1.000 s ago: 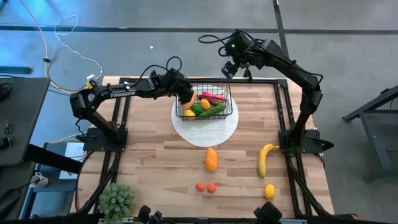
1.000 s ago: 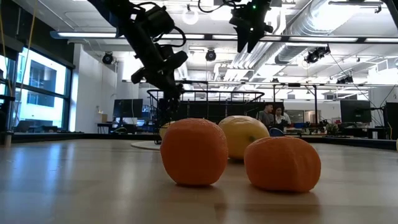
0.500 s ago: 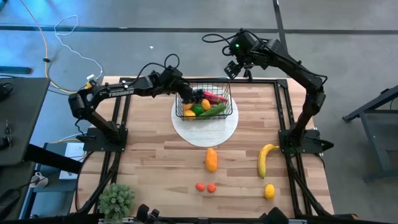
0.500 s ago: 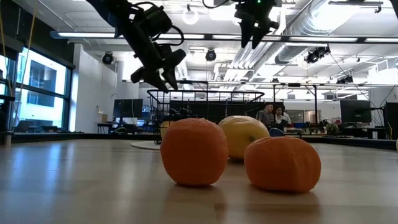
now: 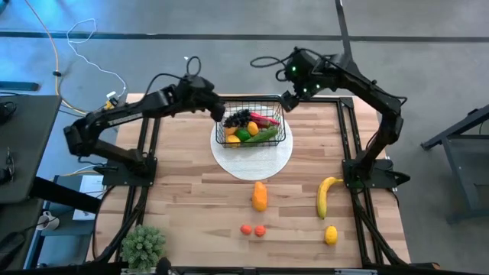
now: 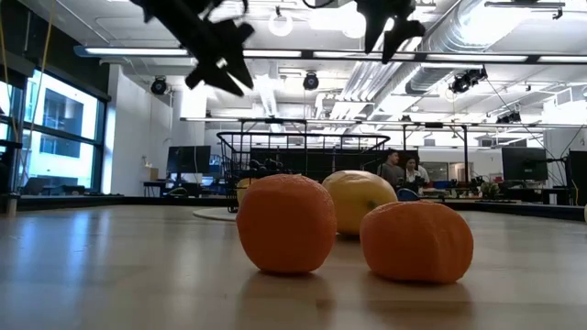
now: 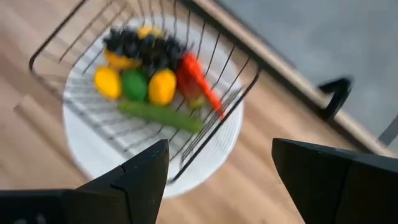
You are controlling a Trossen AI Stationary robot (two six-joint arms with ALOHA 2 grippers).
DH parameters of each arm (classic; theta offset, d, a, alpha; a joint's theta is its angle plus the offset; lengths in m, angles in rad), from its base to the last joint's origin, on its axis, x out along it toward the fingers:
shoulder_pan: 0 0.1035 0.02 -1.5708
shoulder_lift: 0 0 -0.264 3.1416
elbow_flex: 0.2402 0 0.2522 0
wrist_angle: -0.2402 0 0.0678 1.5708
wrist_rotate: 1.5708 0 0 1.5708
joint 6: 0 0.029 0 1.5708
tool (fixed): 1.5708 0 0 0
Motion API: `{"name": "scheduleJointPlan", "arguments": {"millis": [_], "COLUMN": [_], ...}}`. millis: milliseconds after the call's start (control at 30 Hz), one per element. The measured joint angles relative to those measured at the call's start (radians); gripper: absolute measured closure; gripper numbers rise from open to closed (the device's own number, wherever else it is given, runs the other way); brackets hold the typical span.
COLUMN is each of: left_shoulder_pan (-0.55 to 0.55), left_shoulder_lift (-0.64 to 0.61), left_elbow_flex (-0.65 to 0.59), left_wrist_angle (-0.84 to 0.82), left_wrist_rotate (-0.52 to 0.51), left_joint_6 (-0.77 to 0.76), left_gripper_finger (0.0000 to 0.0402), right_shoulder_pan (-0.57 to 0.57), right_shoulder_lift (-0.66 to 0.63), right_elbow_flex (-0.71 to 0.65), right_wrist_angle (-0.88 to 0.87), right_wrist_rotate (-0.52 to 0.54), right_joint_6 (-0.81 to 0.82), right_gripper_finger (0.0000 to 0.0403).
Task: Build produce basket
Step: Put the mango into the black basket
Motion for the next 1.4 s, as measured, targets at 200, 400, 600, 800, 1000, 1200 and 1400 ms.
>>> {"name": "scheduleJointPlan", "arguments": {"millis": [200, 400, 600, 800, 1000, 1200, 1400], "left_shoulder_pan": [-0.002, -0.002, -0.002, -0.002, -0.002, -0.002, -0.002], "left_shoulder_lift": [-0.125, -0.21, -0.241, -0.242, -0.242, -0.242, -0.242], "left_elbow_flex": [0.0, 0.0, 0.0, 0.0, 0.0, 0.0, 0.0], "left_wrist_angle": [-0.098, -0.173, -0.238, -0.288, -0.305, -0.314, -0.327], "left_wrist_rotate": [0.012, 0.012, 0.011, 0.011, 0.011, 0.012, 0.012], "left_joint_6": [0.034, 0.077, 0.13, 0.138, 0.138, 0.14, 0.164], "left_gripper_finger": [0.0236, 0.0238, 0.0236, 0.0236, 0.0238, 0.0236, 0.0238], "right_shoulder_pan": [0.118, 0.259, 0.385, 0.491, 0.585, 0.649, 0.687], "right_shoulder_lift": [0.0, 0.0, -0.002, -0.002, 0.0, 0.0, 0.0], "right_elbow_flex": [0.0, -0.001, -0.095, -0.208, -0.331, -0.48, -0.617], "right_wrist_angle": [-0.082, -0.083, -0.083, -0.055, 0.166, 0.478, 0.66], "right_wrist_rotate": [-0.002, 0.054, 0.116, 0.107, 0.093, 0.062, 0.037], "right_joint_6": [0.167, 0.343, 0.558, 0.806, 0.99, 1.091, 1.22], "right_gripper_finger": [0.0137, 0.0137, 0.0137, 0.0137, 0.0137, 0.0137, 0.0137]}}
